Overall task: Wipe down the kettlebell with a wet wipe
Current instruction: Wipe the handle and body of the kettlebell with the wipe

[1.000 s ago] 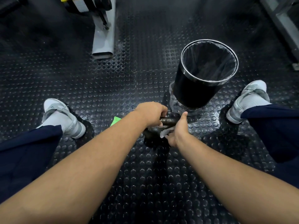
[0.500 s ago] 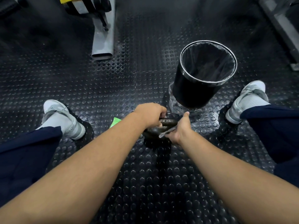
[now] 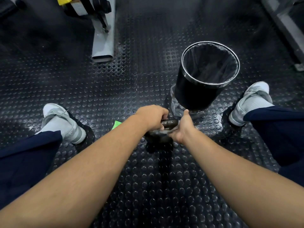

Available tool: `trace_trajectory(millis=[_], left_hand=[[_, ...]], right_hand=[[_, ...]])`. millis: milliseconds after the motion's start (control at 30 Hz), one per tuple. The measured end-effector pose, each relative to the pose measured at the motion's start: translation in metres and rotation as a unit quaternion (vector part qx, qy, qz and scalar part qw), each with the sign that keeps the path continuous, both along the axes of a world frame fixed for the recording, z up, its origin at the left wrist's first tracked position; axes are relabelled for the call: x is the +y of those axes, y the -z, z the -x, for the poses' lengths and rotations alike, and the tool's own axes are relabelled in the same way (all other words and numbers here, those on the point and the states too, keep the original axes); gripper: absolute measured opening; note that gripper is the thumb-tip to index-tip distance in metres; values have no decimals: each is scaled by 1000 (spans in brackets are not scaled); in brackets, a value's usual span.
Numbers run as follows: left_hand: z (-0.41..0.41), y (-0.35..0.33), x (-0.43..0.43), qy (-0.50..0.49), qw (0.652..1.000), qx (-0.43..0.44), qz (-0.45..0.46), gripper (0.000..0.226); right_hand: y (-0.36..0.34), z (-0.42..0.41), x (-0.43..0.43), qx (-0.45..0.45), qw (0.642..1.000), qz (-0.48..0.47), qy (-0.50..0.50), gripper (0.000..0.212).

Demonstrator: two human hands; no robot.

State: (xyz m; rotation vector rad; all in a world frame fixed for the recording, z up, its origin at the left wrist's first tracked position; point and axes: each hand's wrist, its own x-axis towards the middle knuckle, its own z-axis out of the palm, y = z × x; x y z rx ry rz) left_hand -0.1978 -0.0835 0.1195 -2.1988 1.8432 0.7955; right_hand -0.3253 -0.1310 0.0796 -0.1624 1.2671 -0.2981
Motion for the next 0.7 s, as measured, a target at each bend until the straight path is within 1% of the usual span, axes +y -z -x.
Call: trace_trajectory(millis=[67,133,300,400,467,600,700], left_hand=[[0,0,0,-5,1000,5,-5,31],[0,0,2,-6,1000,4,1,32],[-1,-3,5,-7,1000,7,-2,37],[2,-5,4,2,1000,-1,-12,40],[4,-6,5,8,1000,-13,-15,44],[4,-6,5,5,1000,-14,-23,39],[3,-6,4,8,1000,-16,-23,36]], right_hand=[[9,5,0,-10,1000,-14,-6,101],[4,10,-7,-24,999,-21,-3,101],[-15,9,-19,-44,999,-21,14,89],[-16,7,-10,-32,999,-7,-7,86],[-6,9,-3,-15,1000,4,-13,89],[7,13,-3,-26,1000,-2,-15,96],[-6,13,-15,-52,999,-8,-10,89]])
